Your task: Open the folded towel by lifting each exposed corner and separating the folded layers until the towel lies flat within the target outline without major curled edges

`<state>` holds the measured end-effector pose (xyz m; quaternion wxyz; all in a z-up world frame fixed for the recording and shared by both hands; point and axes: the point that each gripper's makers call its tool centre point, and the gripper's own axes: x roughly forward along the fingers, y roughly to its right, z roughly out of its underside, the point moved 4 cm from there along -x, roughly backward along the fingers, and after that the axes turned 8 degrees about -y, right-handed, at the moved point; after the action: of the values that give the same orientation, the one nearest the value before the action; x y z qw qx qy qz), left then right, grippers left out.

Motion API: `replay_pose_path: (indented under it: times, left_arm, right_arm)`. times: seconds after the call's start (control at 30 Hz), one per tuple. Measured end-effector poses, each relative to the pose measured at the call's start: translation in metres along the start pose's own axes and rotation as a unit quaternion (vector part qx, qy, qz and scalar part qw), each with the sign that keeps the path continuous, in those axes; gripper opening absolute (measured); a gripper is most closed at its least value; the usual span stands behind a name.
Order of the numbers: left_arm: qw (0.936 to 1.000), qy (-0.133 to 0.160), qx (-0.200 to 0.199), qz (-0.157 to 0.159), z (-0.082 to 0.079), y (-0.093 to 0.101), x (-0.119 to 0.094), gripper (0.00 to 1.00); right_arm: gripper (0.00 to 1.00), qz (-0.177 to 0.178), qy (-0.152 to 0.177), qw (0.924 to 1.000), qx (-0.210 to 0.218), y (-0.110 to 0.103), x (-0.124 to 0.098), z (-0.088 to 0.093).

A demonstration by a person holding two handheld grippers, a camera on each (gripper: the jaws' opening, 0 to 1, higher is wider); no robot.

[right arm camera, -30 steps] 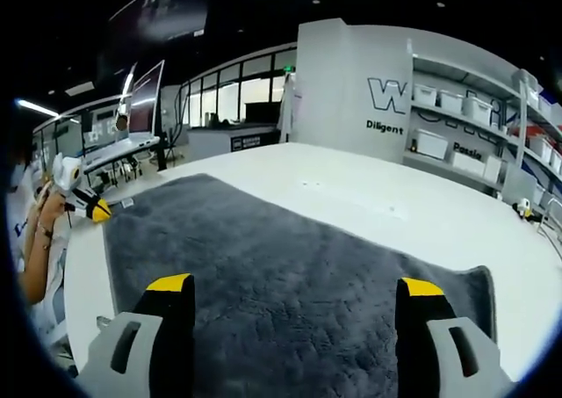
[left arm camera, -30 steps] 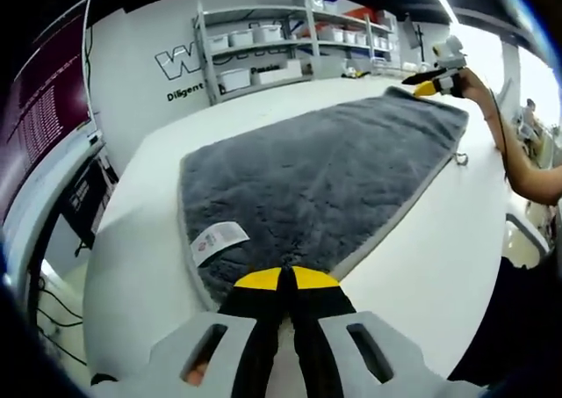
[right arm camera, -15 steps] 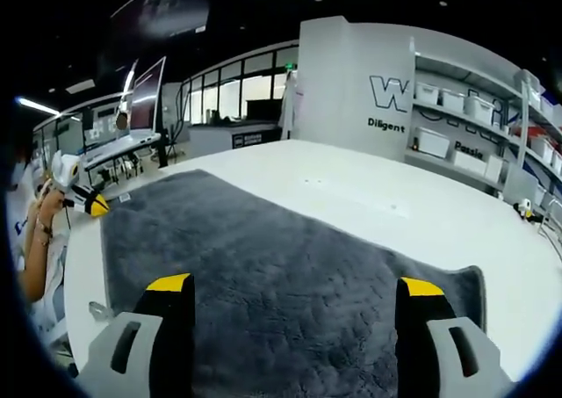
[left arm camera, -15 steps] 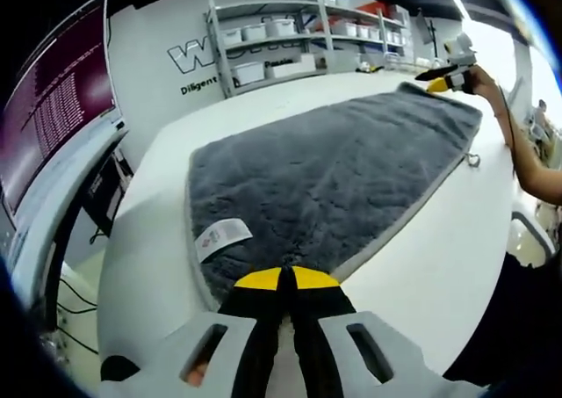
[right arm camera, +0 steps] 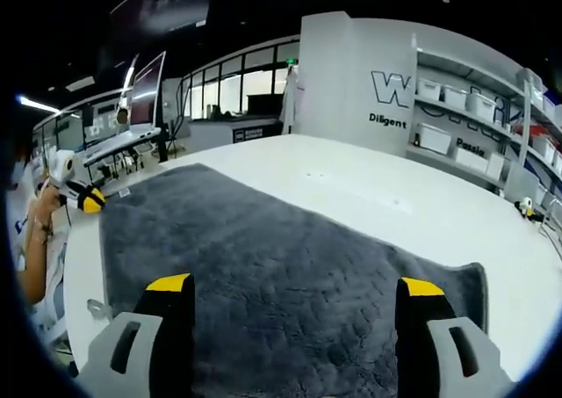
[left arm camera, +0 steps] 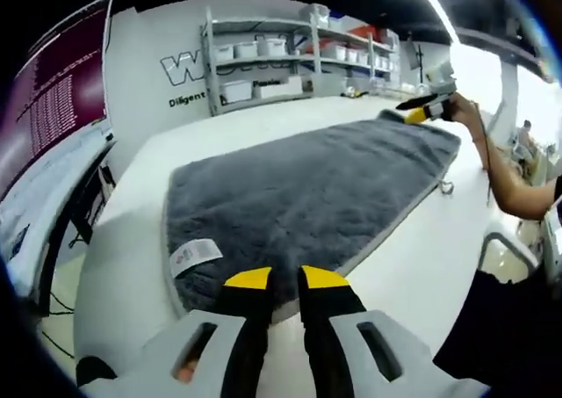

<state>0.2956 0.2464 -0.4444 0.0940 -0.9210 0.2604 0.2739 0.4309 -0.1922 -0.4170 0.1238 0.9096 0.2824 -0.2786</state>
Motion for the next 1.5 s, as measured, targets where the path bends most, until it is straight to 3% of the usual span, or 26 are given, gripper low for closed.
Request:
replay_pose_path:
  times: [0.27, 0.43, 0.6, 0.73, 0.9, 1.0, 1.1, 1.23, 1.3, 1.33, 1.4, 1.5]
  left_arm:
    - [0.9958, 0.077, -0.014, 0.048, -0.026, 0.031, -0.003, 0.4]
    - [0.9918, 0.117, -0.016, 0.051, -0.045, 0.042, 0.002, 0.78]
    - [0.9896, 0.131, -0.003, 0.06, -0.054, 0.055, 0.012, 0.98]
    - [0.9889, 0.141, 0.005, 0.047, -0.058, 0.053, 0.018, 0.99]
    - [0.9923, 0.12, 0.009, 0.027, -0.054, 0.046, 0.028, 0.99]
    - [0.9926, 0.118, -0.002, 0.027, -0.051, 0.043, 0.031, 0.97]
    - [0.9919, 0.122, -0.013, 0.03, -0.05, 0.042, 0.033, 0.95]
    - [0.9909, 0.132, -0.018, 0.02, -0.05, 0.039, 0.034, 0.94]
    - [0.9912, 0.13, -0.018, 0.016, -0.049, 0.038, 0.035, 0.94]
    - [0.9916, 0.127, -0.018, 0.013, -0.049, 0.036, 0.037, 0.94]
    - [0.992, 0.124, -0.017, 0.011, -0.049, 0.037, 0.038, 0.94]
    - [0.9923, 0.122, -0.017, 0.011, -0.049, 0.038, 0.038, 0.94]
  right_arm:
    - [0.98, -0.006, -0.001, 0.9999, -0.008, -0.007, 0.001, 0.003]
    - [0.98, -0.004, -0.006, 1.0, -0.006, -0.004, 0.003, 0.005]
    - [0.98, 0.002, -0.006, 1.0, -0.005, 0.003, 0.002, 0.007]
    - [0.99, 0.013, -0.004, 0.9999, 0.001, 0.018, 0.0, 0.006]
    - [0.99, 0.046, -0.003, 0.999, 0.002, 0.043, -0.009, 0.01]
    - [0.96, 0.064, 0.056, 0.9964, -0.008, 0.065, -0.02, -0.004]
    - [0.9, 0.082, 0.084, 0.993, -0.01, 0.081, -0.026, -0.01]
    - [0.7, 0.141, 0.113, 0.9835, -0.003, 0.122, -0.034, -0.013]
    - [0.54, 0.163, 0.106, 0.9809, -0.008, 0.134, -0.036, -0.009]
    - [0.47, 0.2, 0.091, 0.9756, -0.008, 0.151, -0.038, -0.002]
    - [0.33, 0.211, 0.079, 0.9743, -0.009, 0.162, -0.037, 0.004]
    - [0.24, 0.208, 0.064, 0.976, -0.001, 0.174, -0.031, 0.014]
